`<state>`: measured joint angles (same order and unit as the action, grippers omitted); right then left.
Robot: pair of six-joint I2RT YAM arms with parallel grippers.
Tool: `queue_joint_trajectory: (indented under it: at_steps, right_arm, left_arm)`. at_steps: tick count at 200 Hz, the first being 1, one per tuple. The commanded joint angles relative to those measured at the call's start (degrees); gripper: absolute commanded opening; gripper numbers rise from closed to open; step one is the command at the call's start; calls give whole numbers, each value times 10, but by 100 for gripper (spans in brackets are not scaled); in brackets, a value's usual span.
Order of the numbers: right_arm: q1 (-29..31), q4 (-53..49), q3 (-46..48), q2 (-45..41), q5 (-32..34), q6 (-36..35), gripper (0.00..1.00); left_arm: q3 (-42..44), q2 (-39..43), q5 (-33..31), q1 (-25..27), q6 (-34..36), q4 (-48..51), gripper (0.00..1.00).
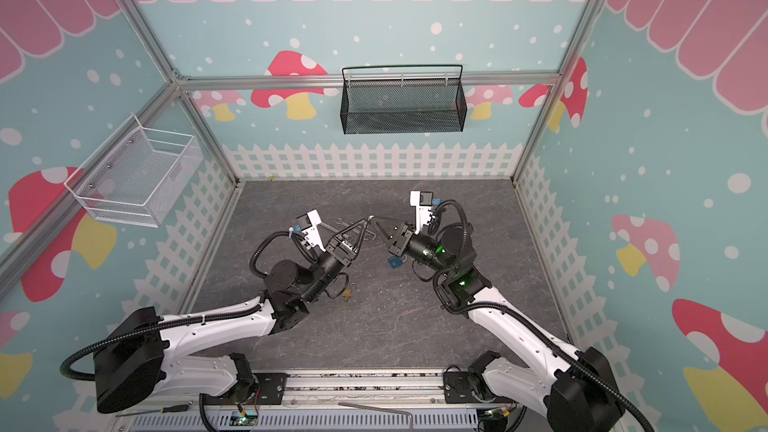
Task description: Unlock with the key
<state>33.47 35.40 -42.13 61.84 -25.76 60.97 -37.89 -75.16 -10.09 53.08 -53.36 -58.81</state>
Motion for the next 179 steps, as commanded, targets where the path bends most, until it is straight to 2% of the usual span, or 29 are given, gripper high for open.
queue_joint_trajectory:
  at_steps: [1, 59, 107, 179]
  right_arm:
    - [5, 20, 7, -12, 11, 8, 0]
    - [5, 20, 13, -14, 14, 6, 0]
    - [5, 19, 20, -18, 20, 7, 0]
    - [5, 19, 21, -18, 25, 4, 0]
  left_arm:
    - [-14, -10, 13, 4, -21, -21, 25]
    - [-15, -15, 22, 5, -21, -28, 12]
    - [-7, -7, 9, 5, -14, -24, 14]
    - [-2, -1, 2, 5, -10, -18, 6]
